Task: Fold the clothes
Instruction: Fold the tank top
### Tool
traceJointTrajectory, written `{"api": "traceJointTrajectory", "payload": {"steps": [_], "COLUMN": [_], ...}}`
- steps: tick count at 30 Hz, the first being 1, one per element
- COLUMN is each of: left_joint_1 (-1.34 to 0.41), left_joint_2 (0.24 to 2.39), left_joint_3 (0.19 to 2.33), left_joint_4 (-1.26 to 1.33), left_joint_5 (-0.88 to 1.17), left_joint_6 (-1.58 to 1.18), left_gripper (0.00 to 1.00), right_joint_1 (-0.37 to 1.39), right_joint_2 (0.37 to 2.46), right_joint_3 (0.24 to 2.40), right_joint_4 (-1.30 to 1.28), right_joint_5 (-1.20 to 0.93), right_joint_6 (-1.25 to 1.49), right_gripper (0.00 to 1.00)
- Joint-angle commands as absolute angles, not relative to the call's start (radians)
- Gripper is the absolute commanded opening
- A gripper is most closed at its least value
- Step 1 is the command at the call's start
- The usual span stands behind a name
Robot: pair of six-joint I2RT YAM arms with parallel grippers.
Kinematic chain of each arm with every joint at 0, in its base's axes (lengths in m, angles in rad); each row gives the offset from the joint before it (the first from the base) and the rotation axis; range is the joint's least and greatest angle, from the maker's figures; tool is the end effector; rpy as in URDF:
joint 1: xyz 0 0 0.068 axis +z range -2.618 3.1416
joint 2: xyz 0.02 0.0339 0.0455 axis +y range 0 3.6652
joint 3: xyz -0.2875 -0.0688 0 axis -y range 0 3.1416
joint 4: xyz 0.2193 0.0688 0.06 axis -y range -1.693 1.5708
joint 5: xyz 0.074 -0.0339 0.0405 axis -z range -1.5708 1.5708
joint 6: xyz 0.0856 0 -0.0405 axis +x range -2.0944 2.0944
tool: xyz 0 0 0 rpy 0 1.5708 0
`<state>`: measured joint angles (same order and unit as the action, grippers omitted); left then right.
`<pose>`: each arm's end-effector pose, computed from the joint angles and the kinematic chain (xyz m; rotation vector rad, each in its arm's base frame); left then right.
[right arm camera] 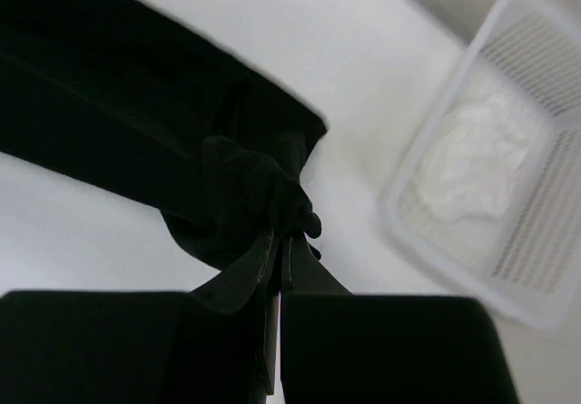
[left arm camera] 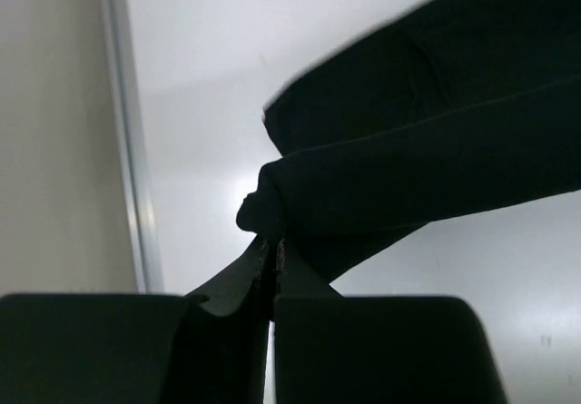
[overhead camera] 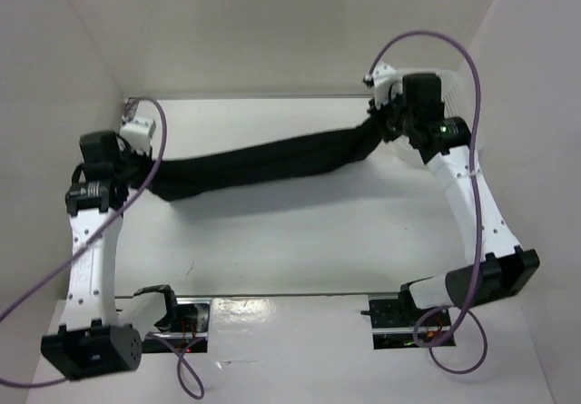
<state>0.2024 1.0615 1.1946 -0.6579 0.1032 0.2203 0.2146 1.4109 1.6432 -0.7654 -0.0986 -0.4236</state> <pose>0.2241 0.0370 0.3733 0.0811 2.0944 0.1476 0.3020 0.0744 0.4253 -0.7151 1.9757 -0.0220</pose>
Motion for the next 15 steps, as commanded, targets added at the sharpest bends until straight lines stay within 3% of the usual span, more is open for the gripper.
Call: {"api": "traceJointTrajectory", "payload": {"steps": [1, 2, 8, 15], "left_joint_1": [0.210, 0.228, 0.223, 0.222], "left_joint_2": [0.901, 0.838, 0.694, 0.623], "left_joint_3": [1.071, 1.039, 1.043, 1.031], "left_joint_4": [-0.756, -0.756, -0.880, -1.012], "left_joint_5": [0.078, 0.078, -0.018, -0.081], "left_joint_6": [0.331, 0.331, 0.425, 0.460], "left_gripper": [0.00, 0.04, 0.06, 0.06], "right_joint_1": [0.198, 0.198, 0.149, 0.114], "right_joint_2": [1.304, 1.280, 1.128, 1.100], "right_joint_3": [1.449, 1.406, 1.134, 1.124], "right_joint_4": [-0.750, -0.759, -0.771, -0.795], "right_joint_5": [-0.120, -0.130, -0.166, -0.218], "right_joint_6": [-0.489, -0.500, -0.509, -0.479], "right_gripper": [0.00, 0.00, 0.00, 0.00]}}
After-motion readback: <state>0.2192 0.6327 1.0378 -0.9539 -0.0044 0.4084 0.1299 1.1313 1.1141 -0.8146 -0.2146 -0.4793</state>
